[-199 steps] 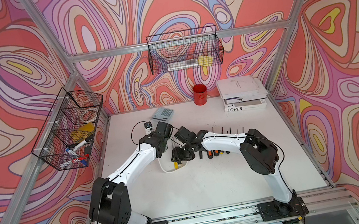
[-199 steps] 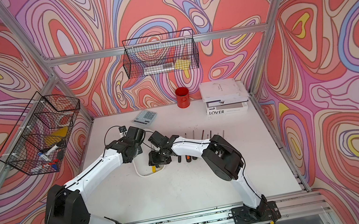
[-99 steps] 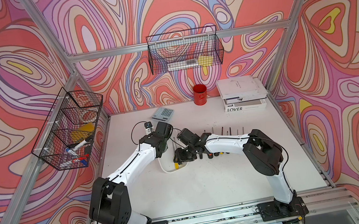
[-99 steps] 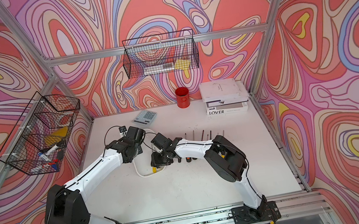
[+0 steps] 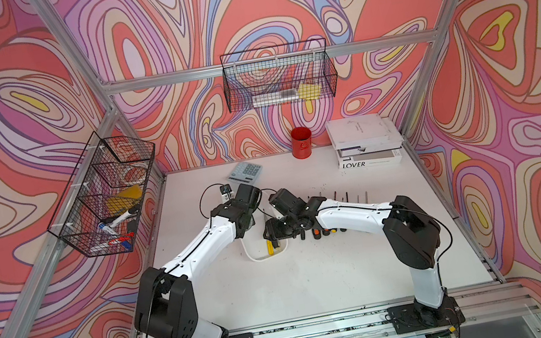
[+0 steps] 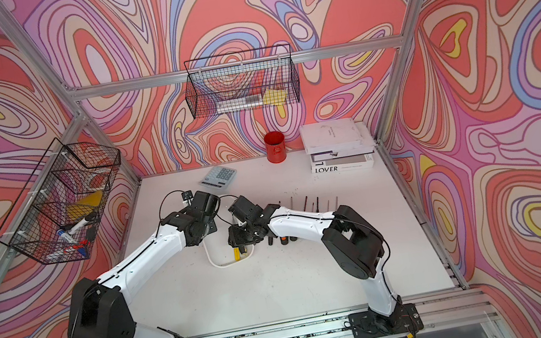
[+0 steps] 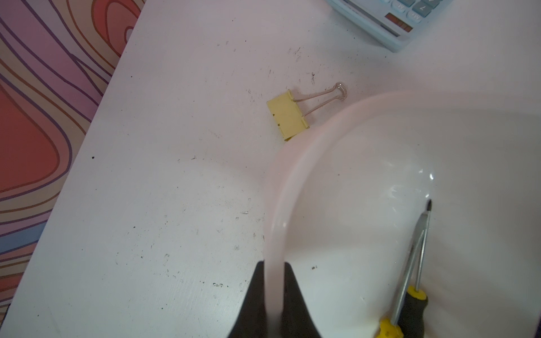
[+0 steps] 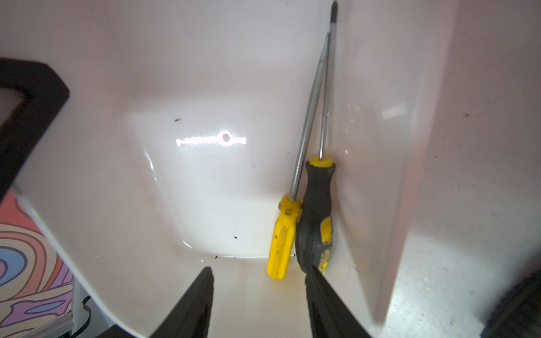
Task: Take out the screwdriver from the storage box
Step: Pick up the screwdriver from the storage box.
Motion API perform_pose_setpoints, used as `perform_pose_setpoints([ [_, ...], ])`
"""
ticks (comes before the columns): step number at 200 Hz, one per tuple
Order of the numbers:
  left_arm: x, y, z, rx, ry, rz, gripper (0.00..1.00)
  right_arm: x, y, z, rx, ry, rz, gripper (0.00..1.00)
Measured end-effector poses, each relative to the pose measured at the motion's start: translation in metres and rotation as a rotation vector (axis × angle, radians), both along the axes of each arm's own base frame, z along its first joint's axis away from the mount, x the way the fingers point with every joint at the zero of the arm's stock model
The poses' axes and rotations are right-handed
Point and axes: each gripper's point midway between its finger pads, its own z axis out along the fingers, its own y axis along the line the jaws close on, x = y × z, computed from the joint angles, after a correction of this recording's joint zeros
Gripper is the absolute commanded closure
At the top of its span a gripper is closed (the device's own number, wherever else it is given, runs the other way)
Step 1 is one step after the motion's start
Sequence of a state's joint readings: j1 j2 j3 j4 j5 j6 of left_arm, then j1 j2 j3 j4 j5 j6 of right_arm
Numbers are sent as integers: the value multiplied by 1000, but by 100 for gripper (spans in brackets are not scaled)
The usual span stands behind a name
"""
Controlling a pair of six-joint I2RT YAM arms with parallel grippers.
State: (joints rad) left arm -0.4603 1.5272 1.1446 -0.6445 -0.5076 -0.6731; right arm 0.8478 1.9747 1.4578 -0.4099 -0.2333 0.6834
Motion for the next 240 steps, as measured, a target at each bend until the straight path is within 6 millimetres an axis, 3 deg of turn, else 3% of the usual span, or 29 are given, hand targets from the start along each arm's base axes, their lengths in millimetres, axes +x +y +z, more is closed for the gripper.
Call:
perform_pose_setpoints([
  [61, 0, 0, 0, -1, 1, 0, 100, -9, 10, -32, -17, 84, 9, 49],
  [158, 0, -1, -1, -10, 1, 3, 100, -3, 28, -49, -41, 154, -24, 50],
  [240, 0, 0, 0, -5, 0, 6, 100, 0, 21, -57, -82, 153, -56, 79],
])
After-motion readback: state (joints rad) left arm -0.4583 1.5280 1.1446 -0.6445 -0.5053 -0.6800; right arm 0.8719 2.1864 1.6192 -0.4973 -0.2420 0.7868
